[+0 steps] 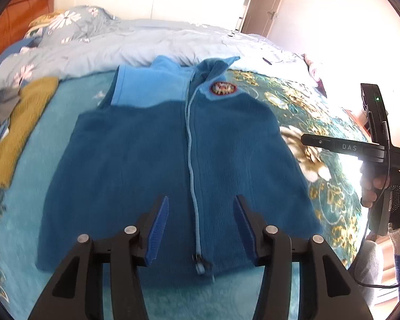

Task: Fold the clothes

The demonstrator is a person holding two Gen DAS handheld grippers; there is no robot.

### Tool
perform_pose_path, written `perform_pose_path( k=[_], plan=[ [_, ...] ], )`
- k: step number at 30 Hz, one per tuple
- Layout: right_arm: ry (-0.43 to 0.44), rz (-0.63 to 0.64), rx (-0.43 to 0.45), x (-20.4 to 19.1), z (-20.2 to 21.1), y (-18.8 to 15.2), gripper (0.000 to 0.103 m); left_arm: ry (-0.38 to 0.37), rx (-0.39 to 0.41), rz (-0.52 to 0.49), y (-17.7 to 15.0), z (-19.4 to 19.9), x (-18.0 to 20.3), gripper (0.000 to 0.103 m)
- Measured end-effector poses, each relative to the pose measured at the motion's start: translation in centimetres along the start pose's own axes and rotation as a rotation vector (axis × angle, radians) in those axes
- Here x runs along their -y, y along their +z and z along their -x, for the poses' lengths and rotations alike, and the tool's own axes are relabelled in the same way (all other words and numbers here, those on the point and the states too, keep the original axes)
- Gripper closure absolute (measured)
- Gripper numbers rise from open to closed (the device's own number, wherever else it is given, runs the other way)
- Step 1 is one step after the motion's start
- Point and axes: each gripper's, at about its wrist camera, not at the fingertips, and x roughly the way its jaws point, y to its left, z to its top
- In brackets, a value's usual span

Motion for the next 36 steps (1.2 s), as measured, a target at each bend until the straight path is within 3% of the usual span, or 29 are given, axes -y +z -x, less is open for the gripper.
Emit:
perform_pose_path(
  k=[4, 7, 13, 19, 23, 25, 26, 27, 28, 33, 36],
  plan=[
    [0.023, -0.019, 0.023, 1.0, -2.0, 5.1, 0.065, 0.001, -0.01, -0.077, 7.5, -4.1, 0.6, 0.048],
    [0.101, -0.087, 0.012, 2.3, -4.3, 8.6, 0.065, -0.007, -0.035, -0.108, 12.5, -8.0, 1.4, 0.048],
    [0.195, -0.188, -0.04, 3.6, -10.4, 12.8, 0.065, 0.066, -0.084, -0.187, 18.1, -15.9, 3.8, 0.048],
    [0.281, -0.246, -0.095, 4.0, -16.0, 15.6, 0.065, 0.116, -0.113, -0.167, 20.0, -20.2, 2.9, 0.049],
    [0.313, -0.242, -0.097, 3.5, -17.7, 16.3, 0.066, 0.09, -0.09, -0.113, 20.4, -19.9, 1.2, 0.079],
    [0.341, -0.24, -0.089, 3.1, -17.8, 16.7, 0.069, 0.06, -0.068, -0.05, 20.6, -19.4, -0.3, 0.085],
    [0.355, -0.239, -0.085, 2.9, -17.8, 16.8, 0.078, 0.036, -0.064, -0.006, 20.7, -19.3, -1.1, 0.086],
    [0.34, -0.225, -0.077, 2.7, -17.5, 17.1, 0.091, 0.02, -0.059, 0.03, 20.8, -19.2, -1.9, 0.087],
    [0.322, -0.211, -0.068, 2.4, -17.3, 17.3, 0.095, 0.021, -0.053, 0.048, 20.7, -19.1, -2.5, 0.089],
    [0.258, -0.179, 0.001, 3.0, -15.4, 18.9, 0.096, 0.02, -0.072, 0.091, 19.9, -19.9, -4.2, 0.092],
    [0.201, -0.175, -0.023, 3.7, -16.1, 18.7, 0.097, 0.02, -0.097, 0.116, 19.1, -20.9, -5.0, 0.091]
  ],
)
